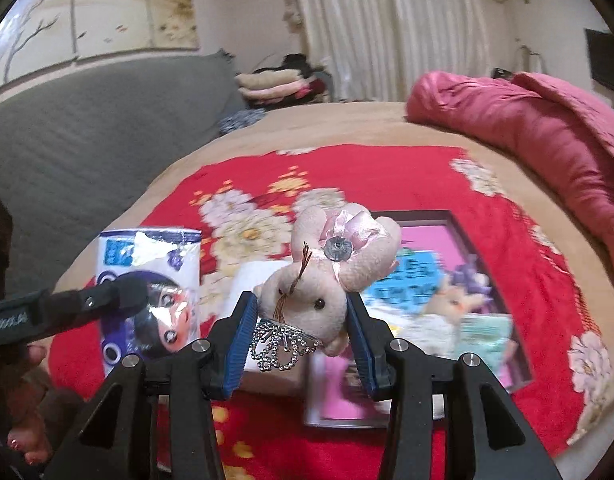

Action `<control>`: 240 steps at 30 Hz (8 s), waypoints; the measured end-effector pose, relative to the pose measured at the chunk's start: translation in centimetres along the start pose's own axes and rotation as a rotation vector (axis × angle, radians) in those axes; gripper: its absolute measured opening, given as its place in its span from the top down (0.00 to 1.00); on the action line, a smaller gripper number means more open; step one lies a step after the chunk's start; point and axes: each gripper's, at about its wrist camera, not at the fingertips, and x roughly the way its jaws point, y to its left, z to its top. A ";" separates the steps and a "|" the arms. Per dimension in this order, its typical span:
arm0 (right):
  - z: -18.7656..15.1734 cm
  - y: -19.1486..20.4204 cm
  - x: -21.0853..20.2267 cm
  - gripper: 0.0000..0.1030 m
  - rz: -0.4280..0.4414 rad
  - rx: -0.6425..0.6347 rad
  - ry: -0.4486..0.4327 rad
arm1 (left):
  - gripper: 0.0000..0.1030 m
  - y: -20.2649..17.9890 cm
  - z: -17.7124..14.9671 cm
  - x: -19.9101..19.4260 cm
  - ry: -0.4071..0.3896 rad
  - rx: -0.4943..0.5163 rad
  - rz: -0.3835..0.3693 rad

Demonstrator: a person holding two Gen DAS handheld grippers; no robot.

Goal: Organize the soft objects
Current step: 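Lift and carry the blue packet and bagged bunny over the pink tray with both tools, then lower the blue packet and bagged bunny into the tray with both tools, then open both tools to release the packet and bunny, then raise them, then move both tools to the green tissue pack and bagged green sponge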

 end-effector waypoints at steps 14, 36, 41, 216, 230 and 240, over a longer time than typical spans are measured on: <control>-1.2 -7.8 -1.2 0.55 -0.121 0.089 -0.005 | 0.88 -7.0 -0.7 8.9 0.158 0.144 0.016; -2.7 -9.1 0.7 0.55 -0.142 0.072 0.029 | 0.88 -7.8 -2.7 14.9 0.274 0.206 0.097; -2.7 -9.3 0.9 0.55 -0.129 0.066 0.031 | 0.88 -8.2 -3.1 15.3 0.279 0.237 0.094; -2.5 -9.8 -2.0 0.25 -0.324 0.120 -0.023 | 0.41 -7.9 -2.5 8.8 0.302 0.224 0.041; 0.9 1.4 -4.0 0.25 -0.042 -0.062 -0.083 | 0.41 3.8 -1.9 -1.8 0.168 0.029 0.188; -1.6 10.6 -1.9 0.25 0.154 -0.223 0.057 | 0.41 10.1 -3.9 -4.8 0.183 -0.062 0.295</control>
